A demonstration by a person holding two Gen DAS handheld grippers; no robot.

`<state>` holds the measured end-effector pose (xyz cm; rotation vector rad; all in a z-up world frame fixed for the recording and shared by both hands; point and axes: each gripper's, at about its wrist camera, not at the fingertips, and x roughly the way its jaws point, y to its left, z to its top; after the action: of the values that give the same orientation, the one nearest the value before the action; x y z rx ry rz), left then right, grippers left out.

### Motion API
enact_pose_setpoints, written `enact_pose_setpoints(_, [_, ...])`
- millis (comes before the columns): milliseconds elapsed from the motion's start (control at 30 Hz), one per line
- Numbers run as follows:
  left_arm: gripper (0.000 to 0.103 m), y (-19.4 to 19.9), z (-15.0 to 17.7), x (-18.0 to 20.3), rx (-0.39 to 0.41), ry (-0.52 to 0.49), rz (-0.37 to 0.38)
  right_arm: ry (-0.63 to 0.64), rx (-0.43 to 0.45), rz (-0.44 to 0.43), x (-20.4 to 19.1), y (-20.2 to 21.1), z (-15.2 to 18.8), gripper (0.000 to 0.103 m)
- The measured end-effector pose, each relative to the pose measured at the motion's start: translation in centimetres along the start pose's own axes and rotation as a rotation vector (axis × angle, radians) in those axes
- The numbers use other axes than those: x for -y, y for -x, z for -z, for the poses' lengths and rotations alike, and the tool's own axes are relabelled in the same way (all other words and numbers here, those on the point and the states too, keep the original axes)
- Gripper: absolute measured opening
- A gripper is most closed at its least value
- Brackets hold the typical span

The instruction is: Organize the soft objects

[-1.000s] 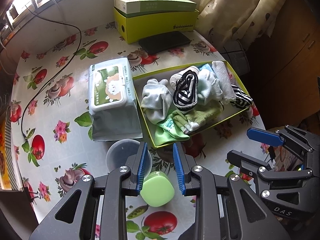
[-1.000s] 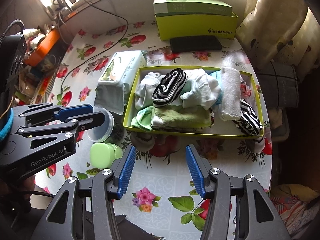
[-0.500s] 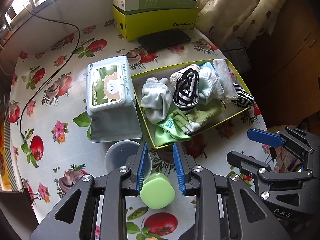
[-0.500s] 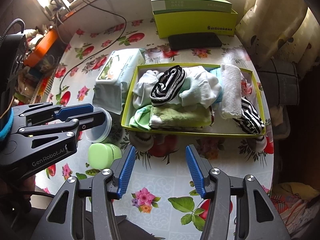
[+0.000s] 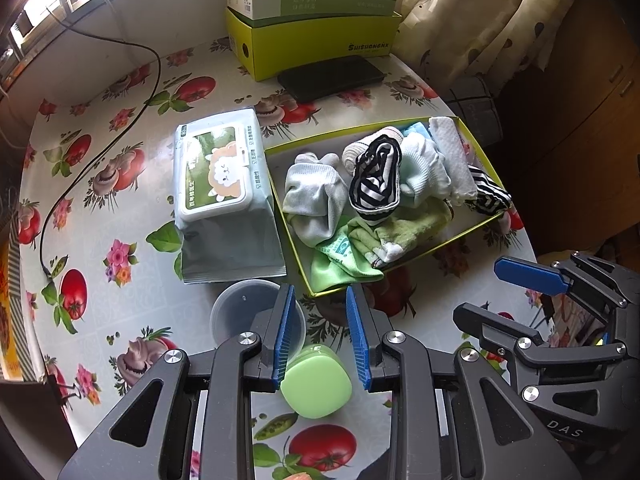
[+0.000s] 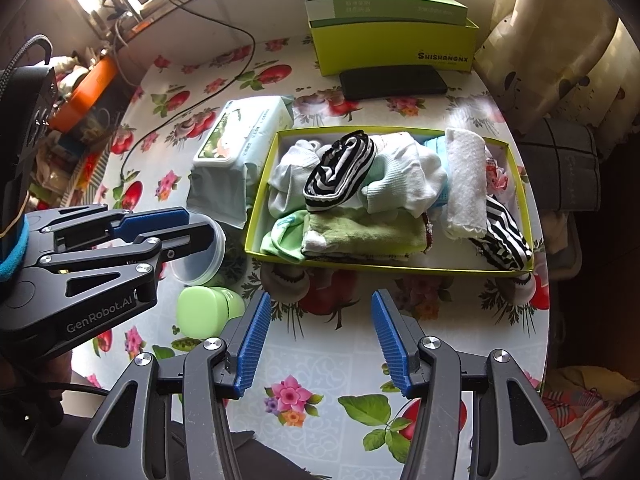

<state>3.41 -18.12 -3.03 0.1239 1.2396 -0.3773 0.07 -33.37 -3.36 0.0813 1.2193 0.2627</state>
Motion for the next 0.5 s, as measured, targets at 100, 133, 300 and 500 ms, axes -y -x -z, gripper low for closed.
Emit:
enact_pose_setpoints(100, [0.028, -0.04, 0.04, 0.04, -0.002, 0.0, 0.0, 0.0, -0.001, 0.0, 0.0, -0.01, 0.0, 0.053])
enact_pose_setpoints(133, [0.028, -0.03, 0.02, 0.04, -0.002, 0.002, 0.002, 0.0, -0.001, 0.0, 0.0, -0.01, 0.0, 0.052])
enact_pose_setpoints(300, [0.028, -0.01, 0.12, 0.03, -0.003, 0.002, 0.003, 0.001, -0.001, 0.0, 0.01, -0.02, 0.0, 0.053])
enact_pose_setpoints(500, [0.028, 0.0, 0.1, 0.01, -0.003, 0.003, 0.006, 0.001, -0.001, -0.001, -0.01, -0.02, 0.02, 0.053])
